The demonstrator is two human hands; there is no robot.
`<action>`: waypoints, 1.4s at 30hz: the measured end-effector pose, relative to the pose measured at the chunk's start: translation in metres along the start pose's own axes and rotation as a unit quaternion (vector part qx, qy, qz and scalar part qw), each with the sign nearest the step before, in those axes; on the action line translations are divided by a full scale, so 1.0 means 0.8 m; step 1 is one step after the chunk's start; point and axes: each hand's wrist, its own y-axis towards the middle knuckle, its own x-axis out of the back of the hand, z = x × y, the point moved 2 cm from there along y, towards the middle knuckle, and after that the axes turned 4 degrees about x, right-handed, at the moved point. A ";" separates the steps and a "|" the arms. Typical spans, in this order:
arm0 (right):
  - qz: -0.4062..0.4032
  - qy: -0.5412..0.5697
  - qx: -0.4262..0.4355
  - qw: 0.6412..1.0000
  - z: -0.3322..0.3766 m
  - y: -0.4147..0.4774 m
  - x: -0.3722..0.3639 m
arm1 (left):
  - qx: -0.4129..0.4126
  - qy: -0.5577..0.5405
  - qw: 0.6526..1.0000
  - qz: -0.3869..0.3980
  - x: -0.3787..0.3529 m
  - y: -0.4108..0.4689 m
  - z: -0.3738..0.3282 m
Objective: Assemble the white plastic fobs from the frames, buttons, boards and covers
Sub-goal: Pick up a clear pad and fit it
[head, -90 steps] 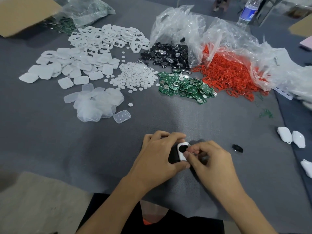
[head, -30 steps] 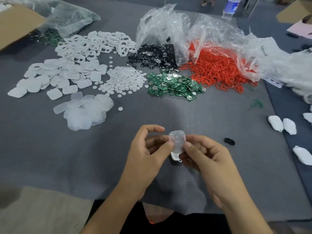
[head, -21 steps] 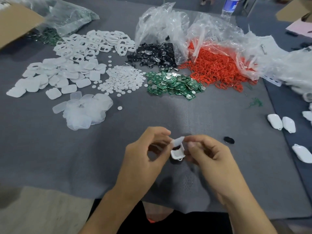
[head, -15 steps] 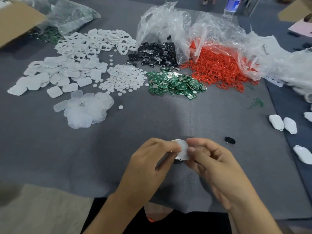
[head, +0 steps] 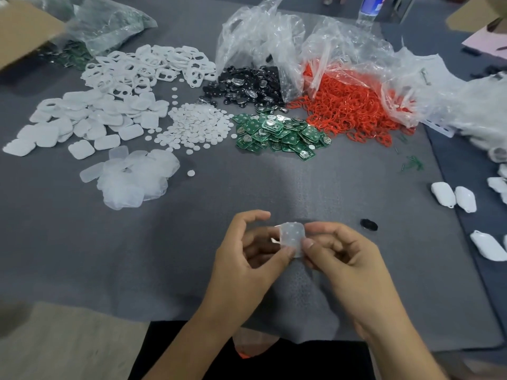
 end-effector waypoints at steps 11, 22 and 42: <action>-0.004 -0.043 -0.016 0.999 -0.002 -0.003 0.003 | 0.020 0.082 0.996 0.022 0.006 0.004 -0.004; -0.020 -0.315 0.033 0.948 0.001 0.031 0.009 | -0.098 0.460 0.882 0.032 0.025 0.016 0.014; 0.014 -0.304 -0.059 0.951 -0.016 0.054 0.000 | -0.117 0.484 0.867 -0.003 0.023 0.023 0.026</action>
